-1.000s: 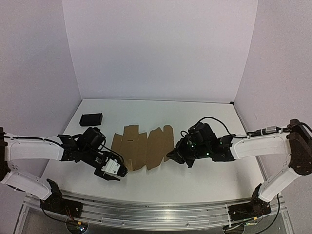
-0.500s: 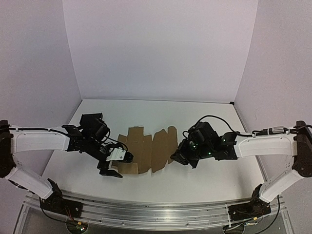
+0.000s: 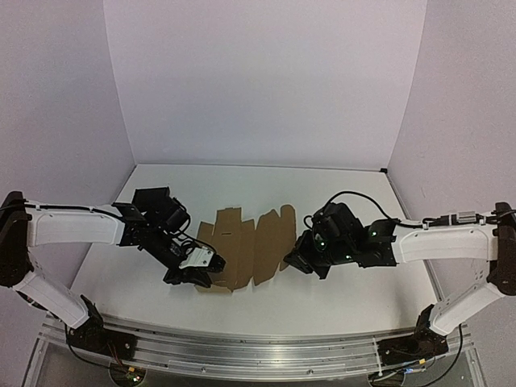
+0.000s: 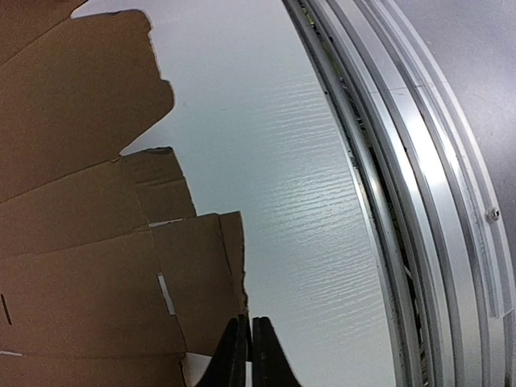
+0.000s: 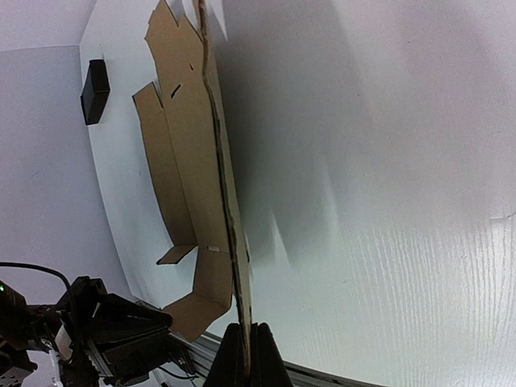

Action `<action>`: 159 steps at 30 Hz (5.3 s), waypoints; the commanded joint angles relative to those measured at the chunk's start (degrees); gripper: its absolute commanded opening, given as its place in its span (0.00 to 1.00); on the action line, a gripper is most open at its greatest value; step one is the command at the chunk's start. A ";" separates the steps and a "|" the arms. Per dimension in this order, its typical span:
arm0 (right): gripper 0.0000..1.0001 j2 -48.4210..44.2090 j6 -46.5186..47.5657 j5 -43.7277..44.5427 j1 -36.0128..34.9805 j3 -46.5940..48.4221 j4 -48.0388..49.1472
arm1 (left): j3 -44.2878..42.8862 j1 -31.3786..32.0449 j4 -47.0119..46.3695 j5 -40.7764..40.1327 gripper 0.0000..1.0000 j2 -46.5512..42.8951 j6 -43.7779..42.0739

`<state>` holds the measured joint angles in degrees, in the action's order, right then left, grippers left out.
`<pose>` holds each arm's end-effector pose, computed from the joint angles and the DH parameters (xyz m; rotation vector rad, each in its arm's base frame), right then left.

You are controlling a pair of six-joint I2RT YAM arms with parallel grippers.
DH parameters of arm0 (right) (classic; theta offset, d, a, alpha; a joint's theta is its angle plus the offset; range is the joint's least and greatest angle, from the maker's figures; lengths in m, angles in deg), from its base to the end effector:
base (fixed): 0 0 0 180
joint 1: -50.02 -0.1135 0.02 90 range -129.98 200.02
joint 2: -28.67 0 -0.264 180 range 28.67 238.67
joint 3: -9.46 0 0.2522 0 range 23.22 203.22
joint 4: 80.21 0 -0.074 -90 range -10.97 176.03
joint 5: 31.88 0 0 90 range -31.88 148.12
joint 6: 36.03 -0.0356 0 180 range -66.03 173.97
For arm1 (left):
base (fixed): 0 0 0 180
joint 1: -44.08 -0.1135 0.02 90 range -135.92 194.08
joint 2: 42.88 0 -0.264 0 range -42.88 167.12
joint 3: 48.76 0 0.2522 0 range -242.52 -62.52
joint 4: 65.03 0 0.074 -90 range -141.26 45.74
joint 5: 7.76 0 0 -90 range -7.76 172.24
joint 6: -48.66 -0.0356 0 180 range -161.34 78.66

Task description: Fold the paper box

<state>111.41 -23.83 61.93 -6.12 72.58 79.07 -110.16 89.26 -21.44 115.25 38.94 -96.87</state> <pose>0.1734 0.2542 0.2198 0.5170 2.4938 1.0512 0.1725 -0.2011 0.1935 2.0807 1.4970 -0.7014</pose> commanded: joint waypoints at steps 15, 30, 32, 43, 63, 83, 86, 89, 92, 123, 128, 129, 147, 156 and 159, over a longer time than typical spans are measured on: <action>0.00 5.22 -0.36 5.13 -7.58 11.12 2.96 | -1.90 4.80 -6.04 -1.39 0.00 -0.06 0.33; 0.00 7.85 7.45 -2.83 -11.77 12.63 9.20 | -3.42 1.72 -4.24 6.99 0.00 0.75 9.23; 0.00 7.78 6.77 -5.44 -11.72 10.66 11.89 | -3.77 0.87 -4.35 8.11 0.00 1.26 10.82; 0.00 10.02 2.08 -13.79 -12.12 1.43 34.12 | -7.46 -1.18 -1.31 13.64 0.00 7.24 25.44; 0.00 15.24 -6.66 -15.92 -12.26 -9.93 61.00 | -10.98 -4.84 -2.63 9.60 0.00 20.85 43.54; 0.40 5.72 4.55 -6.16 -12.54 -2.38 23.95 | -11.09 -4.84 -3.70 6.90 0.00 22.18 42.05; 0.48 1.10 10.53 4.46 -13.36 6.17 0.20 | -11.01 -4.84 -3.93 6.18 0.00 22.35 41.46; 0.56 -2.95 11.70 11.73 -13.82 7.73 -11.39 | -10.78 -4.85 -4.36 5.78 0.00 22.48 41.13; 0.60 -6.11 11.36 14.78 -13.78 4.82 -11.93 | -10.73 -4.84 -4.29 5.76 0.00 22.51 41.05; 0.60 30.55 0.85 -21.75 0.70 -6.53 57.23 | -15.29 -4.93 -0.29 3.08 0.00 22.65 40.51; 0.59 33.07 0.16 -21.33 -0.50 -4.78 57.23 | -17.69 -5.12 3.31 1.00 0.03 22.31 41.39; 0.59 33.42 -0.05 -20.89 -0.67 -4.64 57.23 | -18.18 -5.22 4.19 0.49 0.05 22.22 41.60; 0.56 35.00 -2.37 -16.53 -0.76 -5.35 57.23 | -27.32 -6.40 14.83 -9.27 0.62 20.43 40.12; 0.55 35.41 -2.15 -16.85 -0.76 -4.42 57.17 | -26.44 -13.02 13.39 -10.14 0.86 18.84 42.61; 0.55 35.45 -2.12 -16.91 -0.82 -4.41 57.24 | -24.54 -16.18 12.55 -8.85 0.89 19.13 44.15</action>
<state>145.28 -25.58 43.66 -6.75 67.27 138.19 -135.60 77.09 -7.82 105.99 60.72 -54.96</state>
